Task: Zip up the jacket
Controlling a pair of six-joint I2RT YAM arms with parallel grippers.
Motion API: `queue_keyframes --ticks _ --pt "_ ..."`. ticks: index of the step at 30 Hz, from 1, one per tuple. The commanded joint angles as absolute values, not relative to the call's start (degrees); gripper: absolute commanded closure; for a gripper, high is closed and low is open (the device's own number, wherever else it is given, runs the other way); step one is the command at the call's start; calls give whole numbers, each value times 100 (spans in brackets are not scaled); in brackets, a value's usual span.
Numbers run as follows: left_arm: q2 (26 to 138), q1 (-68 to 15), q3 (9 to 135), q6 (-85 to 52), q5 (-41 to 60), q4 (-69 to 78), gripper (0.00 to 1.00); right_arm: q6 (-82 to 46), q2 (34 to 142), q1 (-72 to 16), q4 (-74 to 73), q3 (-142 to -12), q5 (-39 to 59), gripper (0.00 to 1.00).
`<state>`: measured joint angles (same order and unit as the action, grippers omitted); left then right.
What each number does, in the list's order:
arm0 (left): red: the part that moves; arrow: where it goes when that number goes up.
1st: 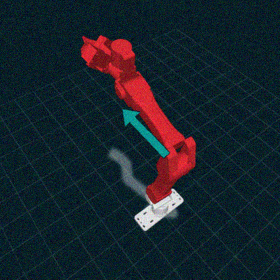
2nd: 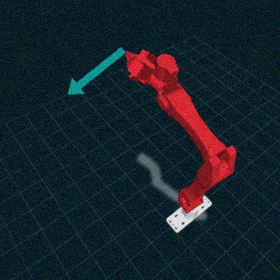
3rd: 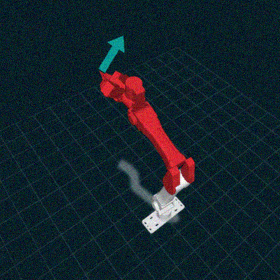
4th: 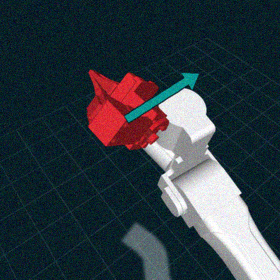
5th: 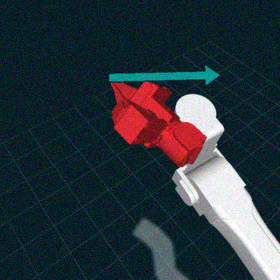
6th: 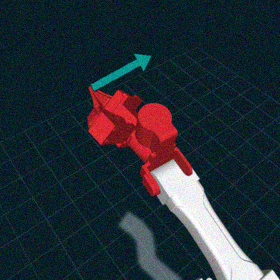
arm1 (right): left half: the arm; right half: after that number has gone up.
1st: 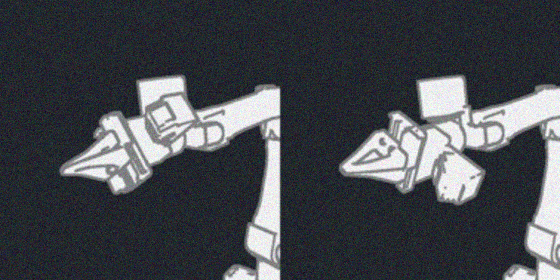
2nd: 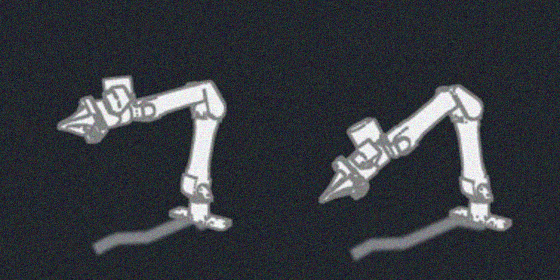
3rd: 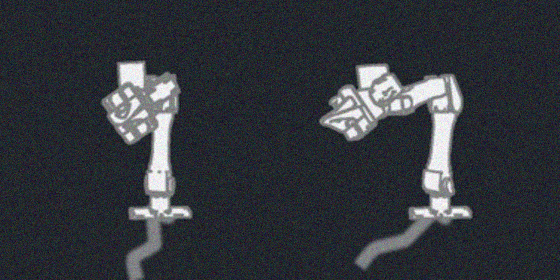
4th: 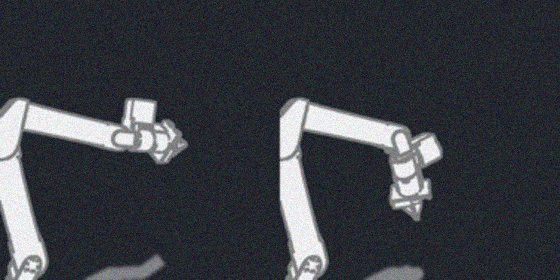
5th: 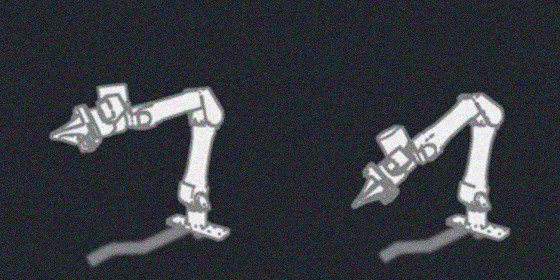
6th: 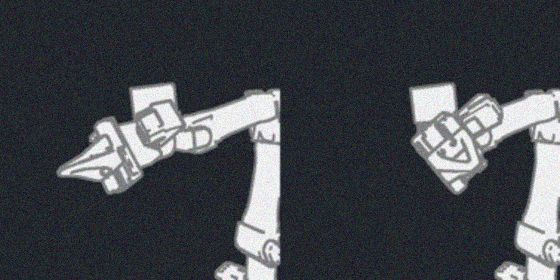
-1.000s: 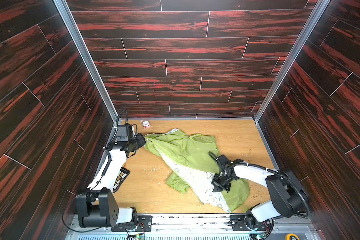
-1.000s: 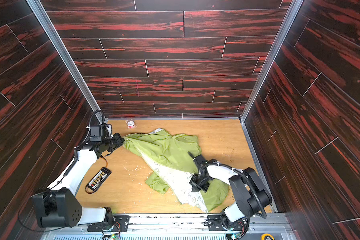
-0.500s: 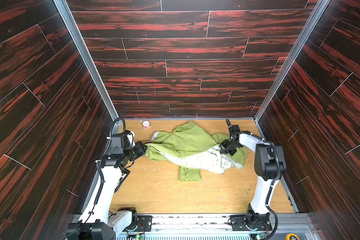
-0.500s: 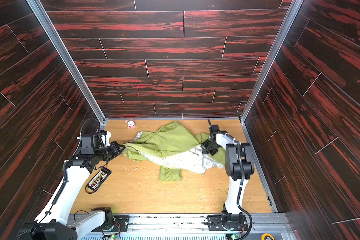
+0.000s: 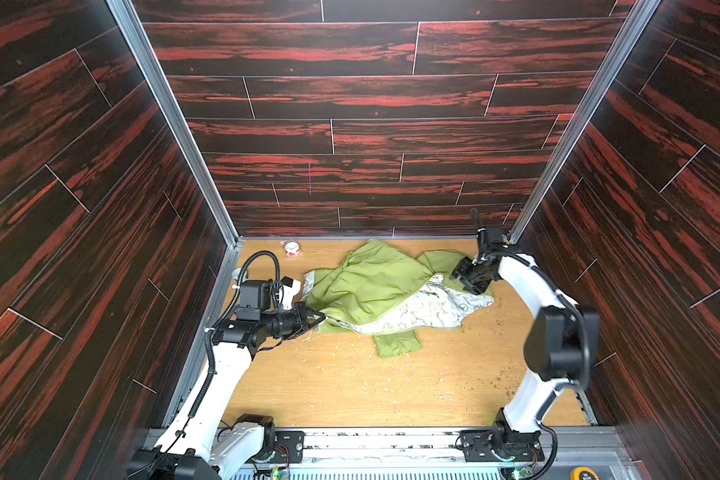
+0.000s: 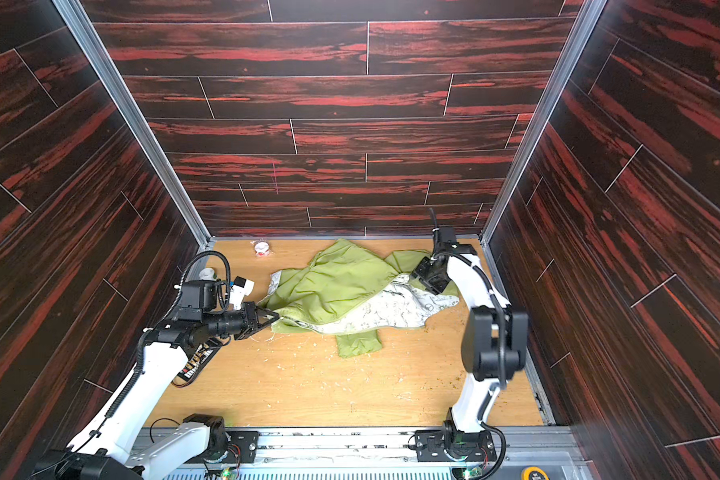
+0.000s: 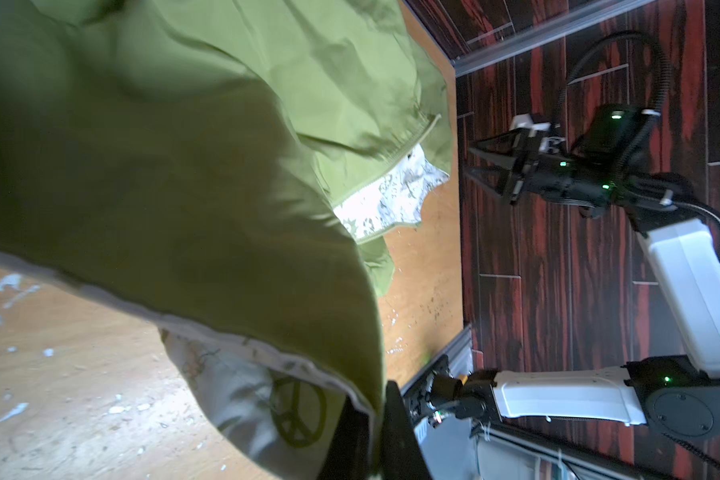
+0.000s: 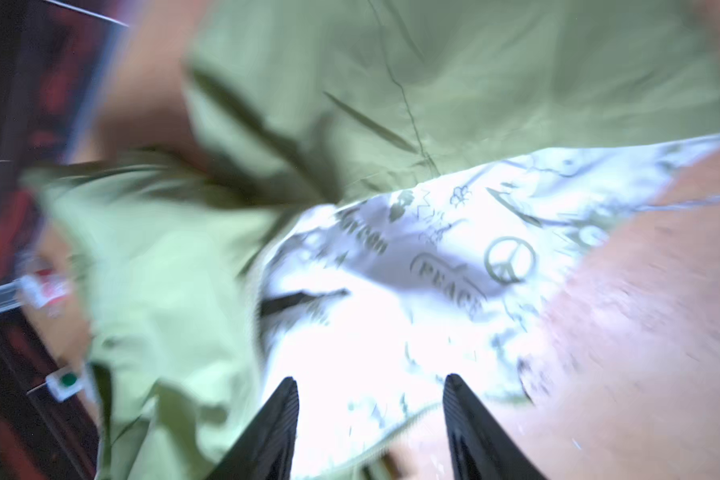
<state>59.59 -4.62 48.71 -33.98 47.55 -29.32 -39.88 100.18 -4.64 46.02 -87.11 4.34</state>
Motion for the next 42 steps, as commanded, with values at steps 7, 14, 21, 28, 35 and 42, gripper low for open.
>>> queue_keyframes --ticks 7,14,21,28,35,42 --pt "5941 -490 4813 -3466 4865 -2839 100 -3904 9129 -1702 4559 -8352 1088 40" --pt "5805 -492 4869 -3252 4316 -3217 100 -5054 9799 -3097 3228 -8025 1939 38" --pt "5818 -492 4907 -3283 4270 -3136 100 -6570 10291 -3782 1556 -7852 2938 35" --pt "5810 -491 4999 -3217 4270 -3125 100 -7816 10382 -4114 715 -7730 3382 35" --pt "5774 -492 4932 -3463 4250 -2712 100 -9109 10399 -4349 -435 -7216 3618 35" --pt "5783 -492 4927 -3494 4324 -2655 100 -9664 10651 -4527 -1047 -7207 3559 33"
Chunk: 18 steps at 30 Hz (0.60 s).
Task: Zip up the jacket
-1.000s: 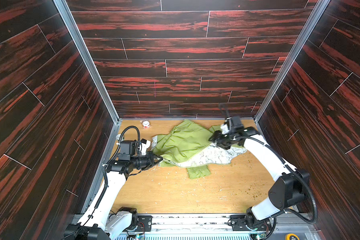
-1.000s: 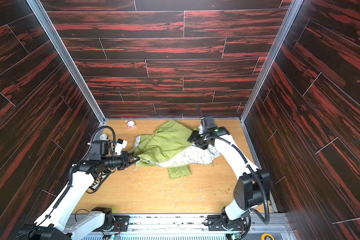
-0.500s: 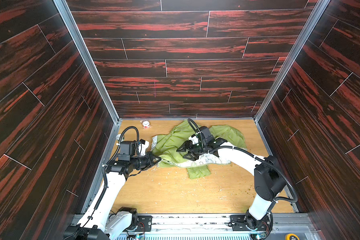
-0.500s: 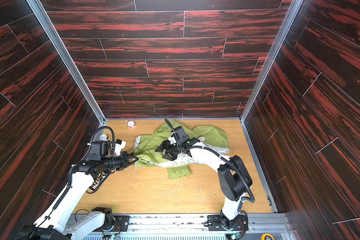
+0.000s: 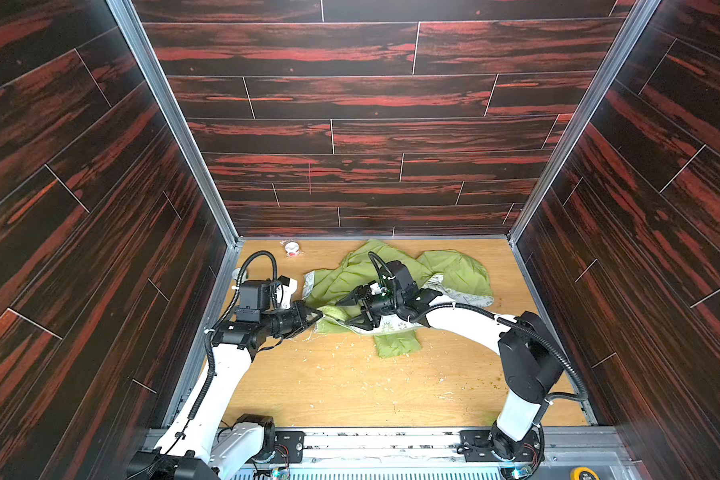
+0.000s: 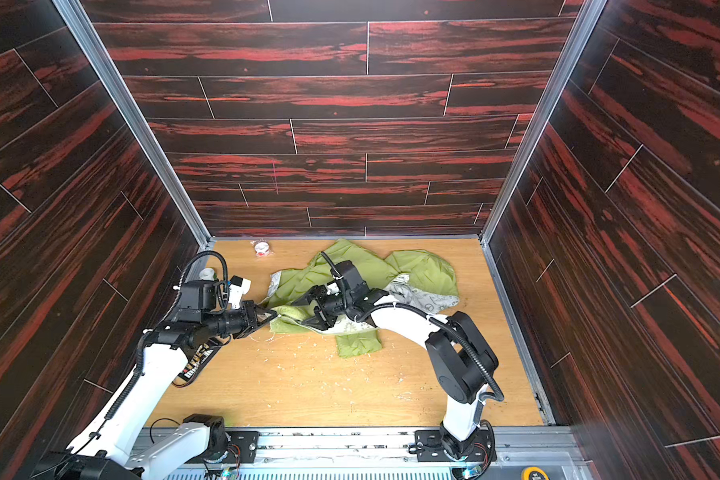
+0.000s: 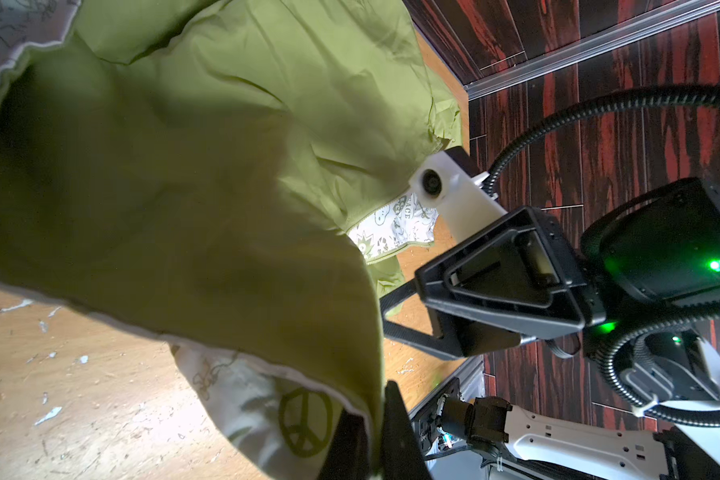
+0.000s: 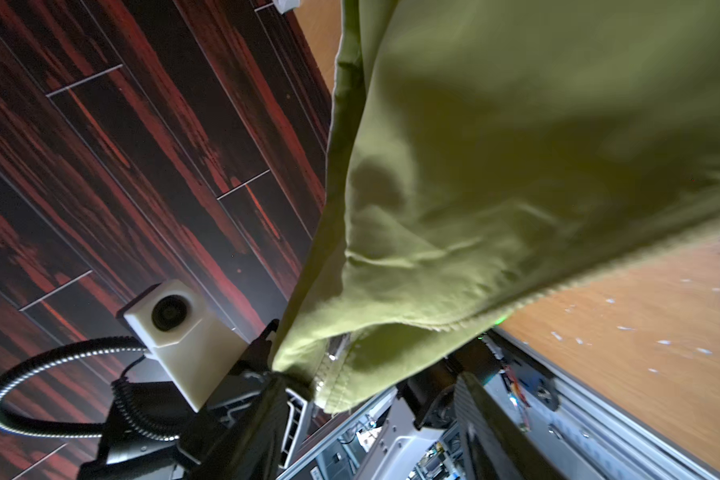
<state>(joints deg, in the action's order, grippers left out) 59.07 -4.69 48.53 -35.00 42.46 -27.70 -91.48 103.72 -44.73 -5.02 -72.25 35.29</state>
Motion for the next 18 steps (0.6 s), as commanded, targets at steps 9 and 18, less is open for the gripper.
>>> queue_keyframes --ticks 9,18 --pt "5801 -492 4899 -3585 4471 -2587 100 -9891 11102 -4543 -1428 -7367 3472 32" --pt "5776 -492 4786 -3688 4605 -2530 100 -10306 11391 -4470 -2226 -7128 3194 37"
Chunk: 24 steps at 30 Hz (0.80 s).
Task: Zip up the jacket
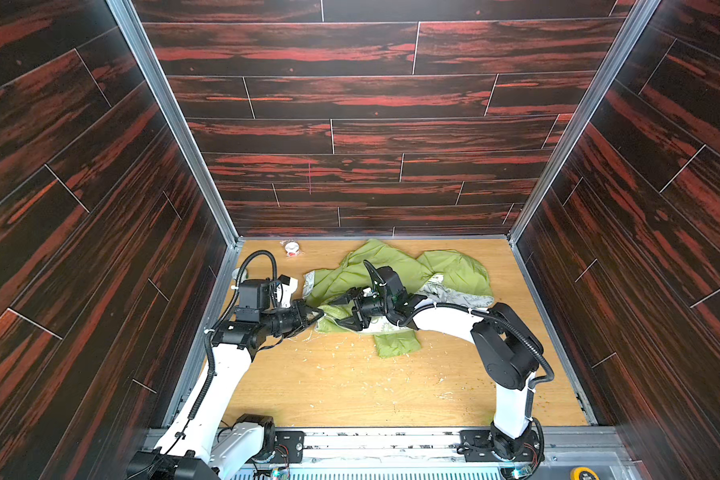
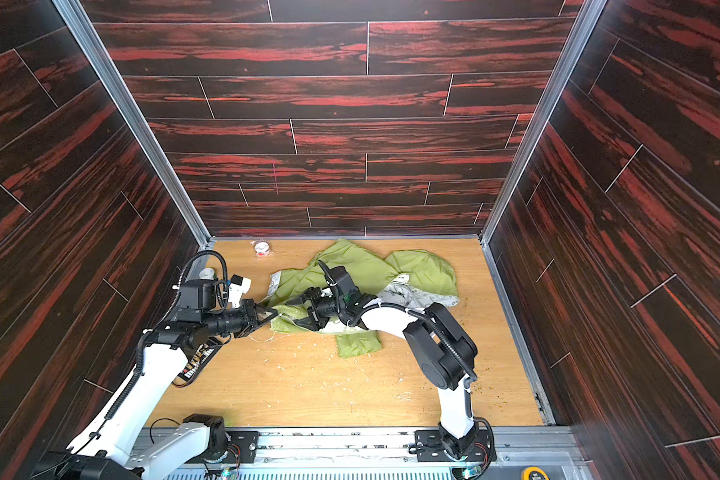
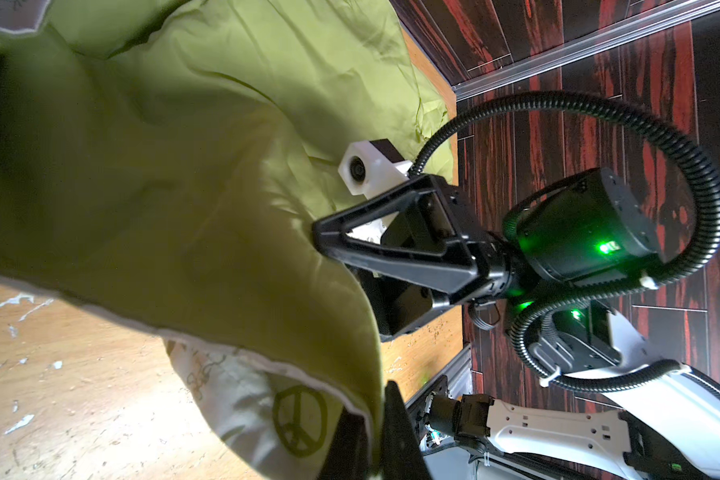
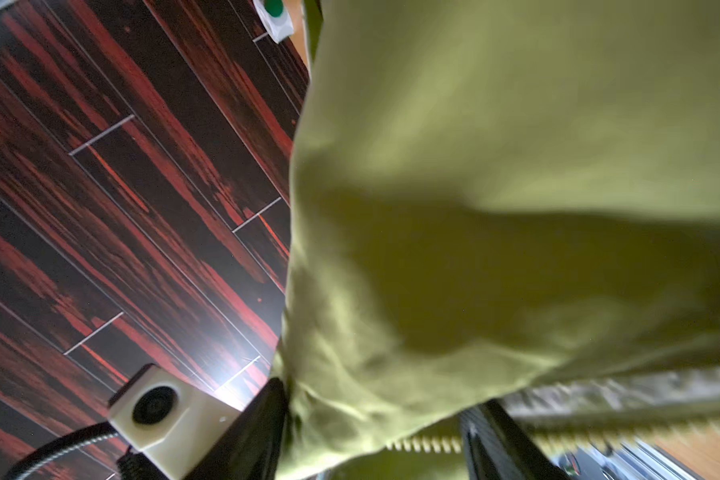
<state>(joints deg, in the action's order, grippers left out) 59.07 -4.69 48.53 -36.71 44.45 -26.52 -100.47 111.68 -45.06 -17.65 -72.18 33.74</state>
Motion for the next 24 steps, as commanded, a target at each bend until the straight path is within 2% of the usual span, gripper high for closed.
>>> queue_keyframes --ticks 1,6,8,11,17,20,24 --pt "5774 -486 4777 -3691 4615 -2531 100 -10275 11383 -4432 -2208 -7135 3167 42" --pt "5757 -492 4761 -3606 4503 -2662 100 -10053 11348 -4371 -1952 -7416 3166 76" --pt "5773 -492 4753 -3577 4446 -2695 100 -9900 11371 -4377 -1709 -7613 3217 85" --pt "5783 -492 4731 -3559 4331 -2733 98 -9861 11381 -4389 -1584 -7749 3266 94" --pt "5766 -509 4605 -3499 4129 -2725 66 -9900 11408 -4402 -1395 -7910 3377 100" --pt "5733 -550 4562 -3405 3966 -2744 59 -9941 11442 -4404 -1365 -7992 3417 100" --pt "5719 -639 4502 -3269 3676 -2691 55 -9950 11479 -4403 -1336 -8101 3453 100"
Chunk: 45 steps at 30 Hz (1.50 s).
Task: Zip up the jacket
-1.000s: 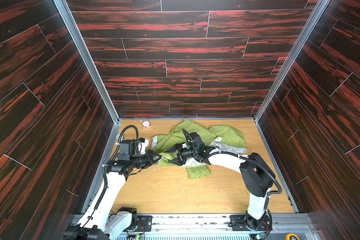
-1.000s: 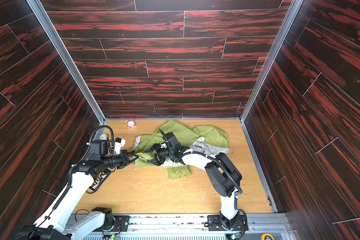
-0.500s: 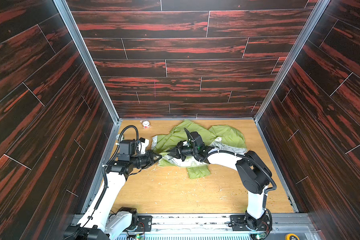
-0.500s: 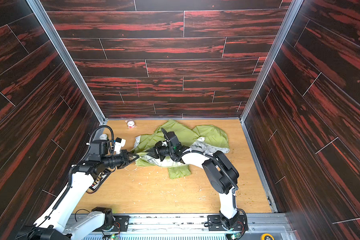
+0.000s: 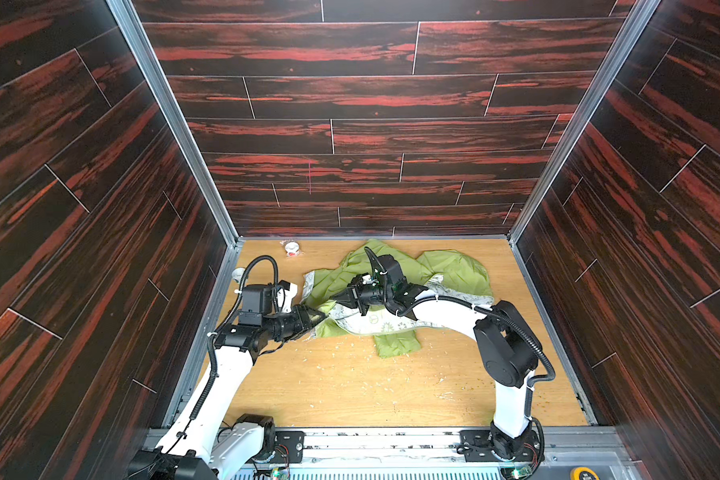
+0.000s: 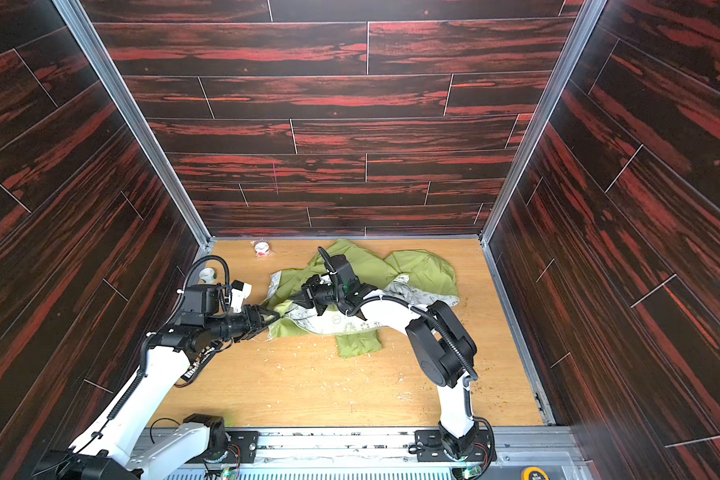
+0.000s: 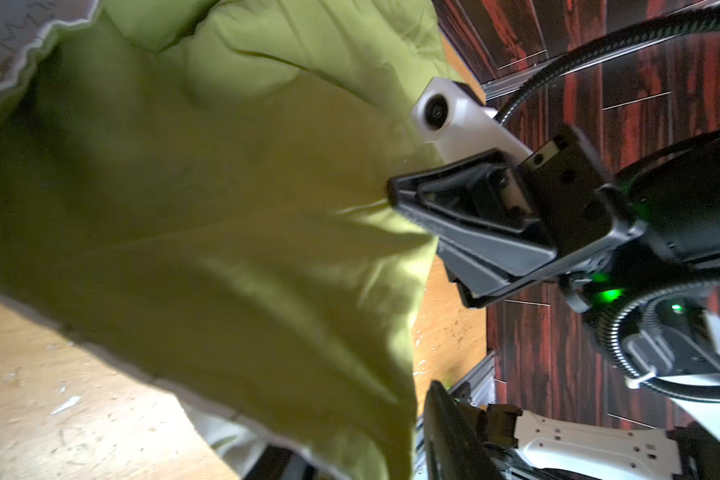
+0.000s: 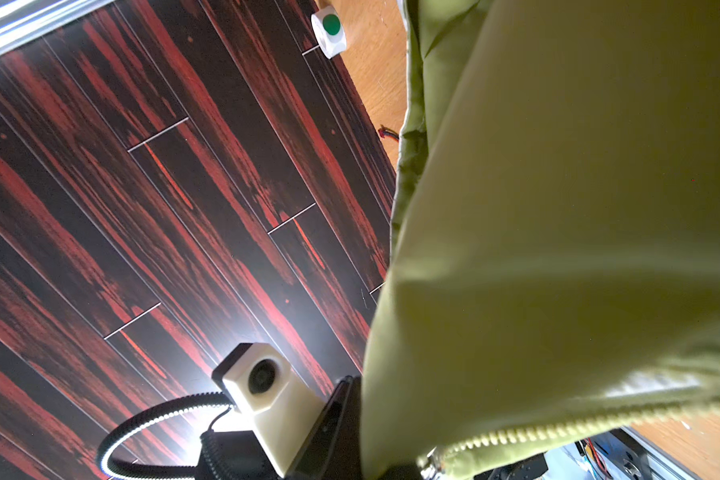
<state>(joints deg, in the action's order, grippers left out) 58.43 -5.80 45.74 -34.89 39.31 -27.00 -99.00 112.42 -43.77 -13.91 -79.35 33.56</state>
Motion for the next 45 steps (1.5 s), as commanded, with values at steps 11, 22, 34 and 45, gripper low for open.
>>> queue_keyframes --ticks 11,22,34,45 --pt "5779 -1054 4315 -3057 3009 -1945 51 -10094 11514 -4426 -1405 -8213 3524 100" --pt "5963 -1178 4271 -3252 2965 -1415 61 -10173 11487 -4430 -1495 -8161 3523 100" --pt "5675 -1250 3970 -3140 2889 -1690 52 -10295 11489 -4436 -1651 -8122 3523 100" --pt "5540 -1260 3675 -3339 2700 -1186 53 -10292 11428 -4433 -1669 -8038 3514 100"
